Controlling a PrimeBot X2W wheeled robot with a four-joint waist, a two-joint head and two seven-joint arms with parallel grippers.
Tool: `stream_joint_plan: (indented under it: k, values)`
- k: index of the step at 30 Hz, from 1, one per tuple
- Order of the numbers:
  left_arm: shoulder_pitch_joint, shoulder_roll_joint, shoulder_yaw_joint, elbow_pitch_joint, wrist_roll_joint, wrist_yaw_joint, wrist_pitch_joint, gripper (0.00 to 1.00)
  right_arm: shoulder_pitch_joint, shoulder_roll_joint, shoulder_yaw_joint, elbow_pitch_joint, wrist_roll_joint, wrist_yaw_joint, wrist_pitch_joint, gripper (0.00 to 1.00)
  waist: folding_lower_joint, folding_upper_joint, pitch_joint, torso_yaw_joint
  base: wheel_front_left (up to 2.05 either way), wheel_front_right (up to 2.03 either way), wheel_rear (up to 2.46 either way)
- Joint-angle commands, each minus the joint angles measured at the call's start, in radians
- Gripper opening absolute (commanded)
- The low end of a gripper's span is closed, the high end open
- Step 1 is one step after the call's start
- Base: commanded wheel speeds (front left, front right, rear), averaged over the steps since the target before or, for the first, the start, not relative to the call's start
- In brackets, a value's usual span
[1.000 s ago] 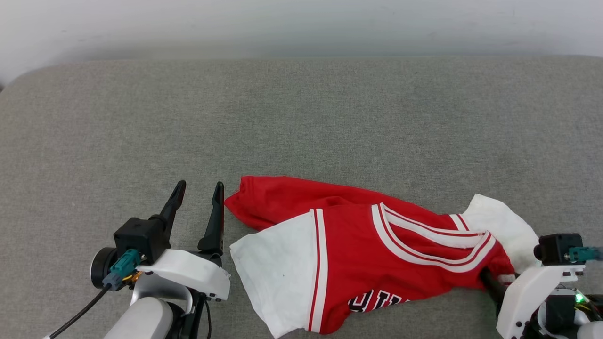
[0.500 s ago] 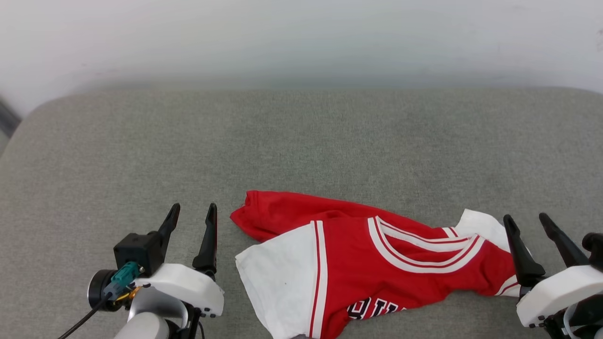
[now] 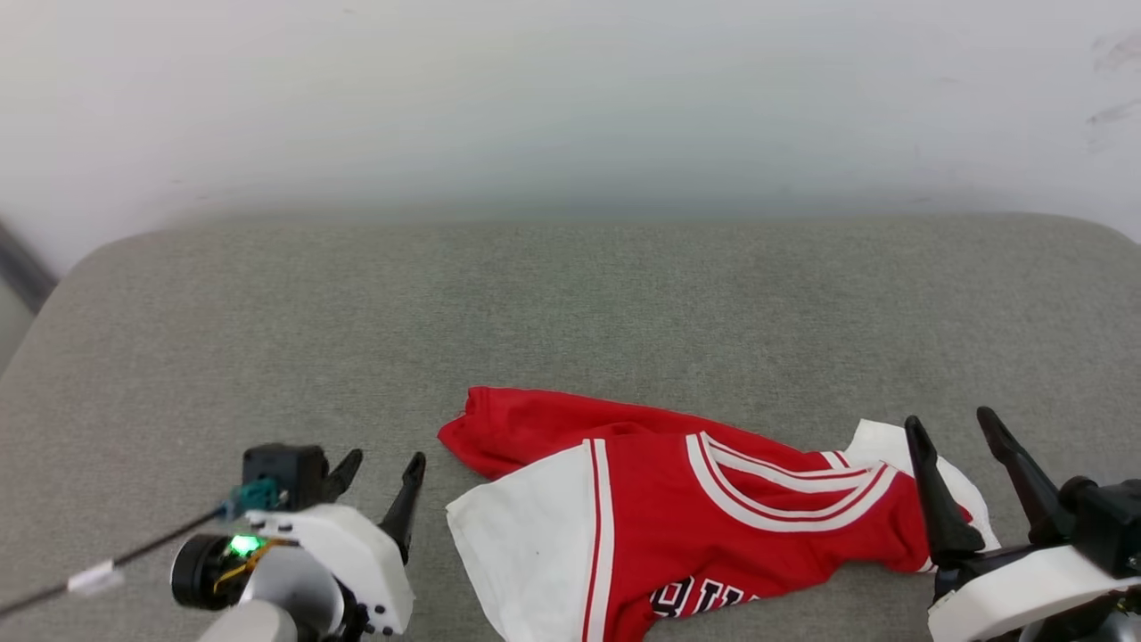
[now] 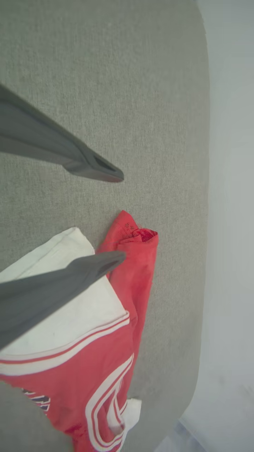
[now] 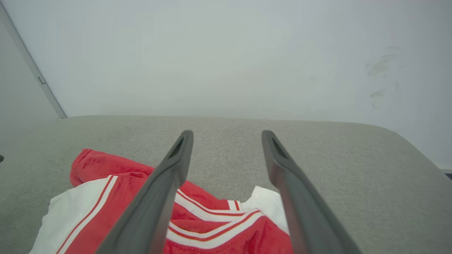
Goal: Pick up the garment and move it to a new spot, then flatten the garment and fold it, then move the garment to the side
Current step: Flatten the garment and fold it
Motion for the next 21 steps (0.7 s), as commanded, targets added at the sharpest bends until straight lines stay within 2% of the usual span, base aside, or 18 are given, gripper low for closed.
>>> stream_joint_plan:
  k: [1, 8, 12, 18, 21]
  values:
    - [-0.019, 0.007, -0.001, 0.001, -0.009, -0.006, 0.013, 1.0, 0.007, 0.006, 0.001, -0.006, 0.001, 0.0, 0.005, 1.0, 0.0, 0.0, 0.008, -0.009, 0.0, 0.0, 0.0]
    - [-0.136, 0.028, -0.093, 0.086, -0.061, -0.105, 0.283, 1.0, -0.011, 0.029, 0.017, -0.032, 0.006, 0.0, 0.0, 1.0, 0.0, 0.0, 0.066, -0.064, 0.0, 0.0, 0.0]
    - [-0.181, 0.037, -0.136, 0.15, -0.075, -0.138, 0.404, 1.0, -0.034, 0.034, 0.032, -0.03, 0.015, 0.0, -0.003, 1.0, 0.0, 0.0, 0.103, -0.099, 0.0, 0.0, 0.0]
    - [-0.217, 0.049, -0.181, 0.254, -0.066, -0.129, 0.531, 1.0, -0.057, 0.041, 0.04, -0.016, 0.029, 0.0, -0.014, 1.0, 0.0, 0.0, 0.148, -0.135, 0.0, 0.0, 0.0]
    - [-0.205, 0.036, -0.218, 0.296, -0.075, -0.144, 0.595, 1.0, -0.065, 0.038, 0.04, -0.005, 0.04, 0.0, -0.015, 1.0, 0.0, 0.0, 0.161, -0.146, 0.0, 0.0, 0.0]
